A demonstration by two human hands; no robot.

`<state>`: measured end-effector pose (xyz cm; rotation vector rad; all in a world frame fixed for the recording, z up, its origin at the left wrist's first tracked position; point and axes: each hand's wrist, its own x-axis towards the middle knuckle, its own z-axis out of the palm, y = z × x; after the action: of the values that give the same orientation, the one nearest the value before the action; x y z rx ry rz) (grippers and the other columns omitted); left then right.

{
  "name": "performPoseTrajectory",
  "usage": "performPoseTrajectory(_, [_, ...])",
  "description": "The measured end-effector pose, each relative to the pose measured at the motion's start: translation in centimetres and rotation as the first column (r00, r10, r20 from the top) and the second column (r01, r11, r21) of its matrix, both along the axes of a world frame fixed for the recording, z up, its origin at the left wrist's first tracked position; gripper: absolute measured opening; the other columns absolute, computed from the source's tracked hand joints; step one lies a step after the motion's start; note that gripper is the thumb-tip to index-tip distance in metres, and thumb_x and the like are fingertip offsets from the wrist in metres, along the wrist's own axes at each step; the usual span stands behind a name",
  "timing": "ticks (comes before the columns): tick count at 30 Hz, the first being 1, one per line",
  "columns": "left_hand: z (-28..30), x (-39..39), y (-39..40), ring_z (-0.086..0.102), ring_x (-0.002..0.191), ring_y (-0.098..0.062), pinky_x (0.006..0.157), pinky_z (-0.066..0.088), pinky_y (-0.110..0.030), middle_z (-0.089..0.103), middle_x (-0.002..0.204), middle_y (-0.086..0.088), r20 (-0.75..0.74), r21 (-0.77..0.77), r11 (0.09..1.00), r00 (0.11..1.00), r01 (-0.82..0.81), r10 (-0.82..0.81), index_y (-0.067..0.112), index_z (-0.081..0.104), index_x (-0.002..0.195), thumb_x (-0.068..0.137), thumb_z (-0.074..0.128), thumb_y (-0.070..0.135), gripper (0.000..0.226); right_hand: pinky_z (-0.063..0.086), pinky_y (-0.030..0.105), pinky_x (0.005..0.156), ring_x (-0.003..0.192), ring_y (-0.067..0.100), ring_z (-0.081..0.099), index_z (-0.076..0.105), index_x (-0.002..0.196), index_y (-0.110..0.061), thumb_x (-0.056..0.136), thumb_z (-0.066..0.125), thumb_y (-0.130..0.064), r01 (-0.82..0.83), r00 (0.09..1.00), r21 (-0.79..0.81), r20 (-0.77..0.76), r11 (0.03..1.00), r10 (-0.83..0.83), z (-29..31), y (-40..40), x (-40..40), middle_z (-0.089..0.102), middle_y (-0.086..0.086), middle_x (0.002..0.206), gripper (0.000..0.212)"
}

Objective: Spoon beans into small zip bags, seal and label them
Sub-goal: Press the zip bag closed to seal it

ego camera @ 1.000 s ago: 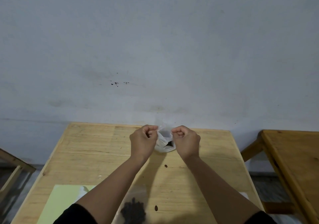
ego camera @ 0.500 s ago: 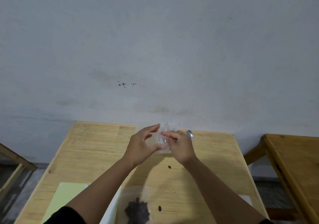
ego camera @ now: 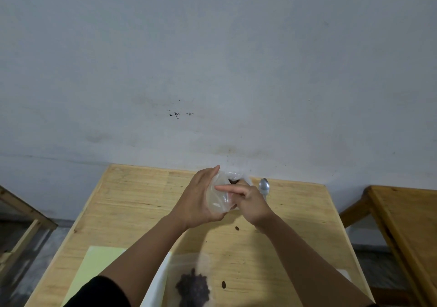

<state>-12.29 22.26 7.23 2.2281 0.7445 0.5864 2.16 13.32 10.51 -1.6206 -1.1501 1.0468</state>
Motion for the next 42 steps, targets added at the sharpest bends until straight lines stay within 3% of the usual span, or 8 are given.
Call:
performPoseTrajectory(7, [-1.9, -0.4, -0.6, 0.033, 0.122, -0.001, 0.095, 0.02, 0.001, 0.03, 0.135, 0.007, -0.017, -0.046, 0.992, 0.993, -0.12, 0.119, 0.028, 0.017, 0.148, 0.061, 0.08, 0.033, 0.108, 0.054, 0.026, 0.075, 0.08, 0.015, 0.064, 0.07, 0.106, -0.018, 0.092, 0.053, -0.009, 0.239, 0.924, -0.003, -0.307, 0.971, -0.229, -2.3, -0.9, 1.8, 0.068, 0.003, 0.086, 0.023])
performPoseTrajectory(12, [-3.2, -1.0, -1.0, 0.031, 0.123, -0.003, 0.103, 0.024, -0.013, 0.028, 0.132, 0.007, -0.052, -0.066, 0.978, 0.98, -0.198, 0.194, 0.026, 0.014, 0.15, 0.062, 0.08, 0.034, 0.11, 0.042, 0.03, 0.081, 0.09, 0.027, 0.061, 0.07, 0.105, -0.005, 0.089, 0.054, -0.011, 0.576, 0.761, -0.107, 0.433, 0.811, -0.483, -7.0, -1.8, 5.2, 0.069, 0.015, 0.095, 0.024])
performPoseTrajectory(14, [-3.8, -1.0, -1.2, 0.029, 0.122, 0.001, 0.101, 0.018, -0.002, 0.028, 0.13, 0.008, -0.053, -0.069, 0.972, 0.974, -0.223, 0.22, 0.028, 0.012, 0.149, 0.063, 0.081, 0.03, 0.11, 0.038, 0.029, 0.088, 0.102, 0.03, 0.058, 0.067, 0.111, -0.006, 0.087, 0.056, -0.01, 0.598, 0.739, -0.154, 0.487, 0.787, -0.466, -8.6, -2.1, 6.3, 0.065, 0.017, 0.105, 0.027])
performPoseTrajectory(17, [-4.6, -0.9, -1.5, 0.028, 0.118, 0.007, 0.096, 0.015, 0.006, 0.026, 0.127, 0.011, -0.042, -0.079, 0.962, 0.965, -0.262, 0.259, 0.034, 0.01, 0.146, 0.063, 0.082, 0.025, 0.111, 0.04, 0.034, 0.082, 0.096, 0.034, 0.056, 0.07, 0.096, 0.0, 0.083, 0.061, -0.007, 0.577, 0.723, -0.137, 0.544, 0.805, -0.426, -10.7, -2.1, 7.2, 0.063, 0.015, 0.088, 0.017])
performPoseTrajectory(21, [-4.9, -0.4, -1.6, 0.027, 0.119, 0.005, 0.103, 0.024, -0.011, 0.025, 0.13, 0.012, -0.053, -0.071, 0.946, 0.948, -0.316, 0.313, 0.026, 0.015, 0.149, 0.064, 0.083, 0.023, 0.109, 0.034, 0.029, 0.073, 0.091, 0.03, 0.054, 0.068, 0.089, -0.002, 0.083, 0.063, -0.008, 0.595, 0.696, -0.162, 0.594, 0.787, -0.404, -12.4, -1.7, 7.8, 0.061, 0.014, 0.087, 0.01])
performPoseTrajectory(33, [-5.9, 1.1, -1.5, 0.025, 0.122, 0.003, 0.103, 0.02, -0.009, 0.03, 0.14, -0.004, -0.086, -0.103, 0.933, 0.937, -0.346, 0.338, 0.019, 0.012, 0.151, 0.067, 0.082, 0.027, 0.11, 0.036, 0.025, 0.073, 0.086, 0.024, 0.056, 0.064, 0.097, -0.005, 0.086, 0.053, -0.009, 0.752, 0.653, -0.213, 0.37, 0.624, -0.66, -12.0, -0.7, 8.1, 0.063, 0.012, 0.096, 0.016])
performPoseTrajectory(38, [-6.4, 1.6, -1.6, 0.027, 0.122, -0.002, 0.105, 0.025, -0.019, 0.028, 0.141, -0.004, -0.08, -0.138, 0.926, 0.936, -0.352, 0.344, 0.02, 0.011, 0.151, 0.068, 0.081, 0.029, 0.109, 0.051, 0.033, 0.064, 0.065, 0.02, 0.064, 0.058, 0.101, -0.015, 0.088, 0.055, -0.011, 0.723, 0.686, -0.053, 0.17, 0.688, -0.708, -8.9, -1.7, 6.6, 0.064, 0.002, 0.07, 0.014])
performPoseTrajectory(42, [-6.6, 1.8, -1.7, 0.03, 0.125, -0.008, 0.104, 0.026, -0.021, 0.028, 0.142, -0.004, -0.079, -0.16, 0.921, 0.934, -0.356, 0.347, 0.02, 0.011, 0.151, 0.069, 0.079, 0.035, 0.108, 0.05, 0.028, 0.049, 0.049, 0.011, 0.059, 0.064, 0.076, -0.023, 0.086, 0.056, -0.009, 0.606, 0.795, -0.063, 0.063, 0.793, -0.603, -7.7, -2.3, 5.0, 0.066, 0.002, 0.059, 0.019])
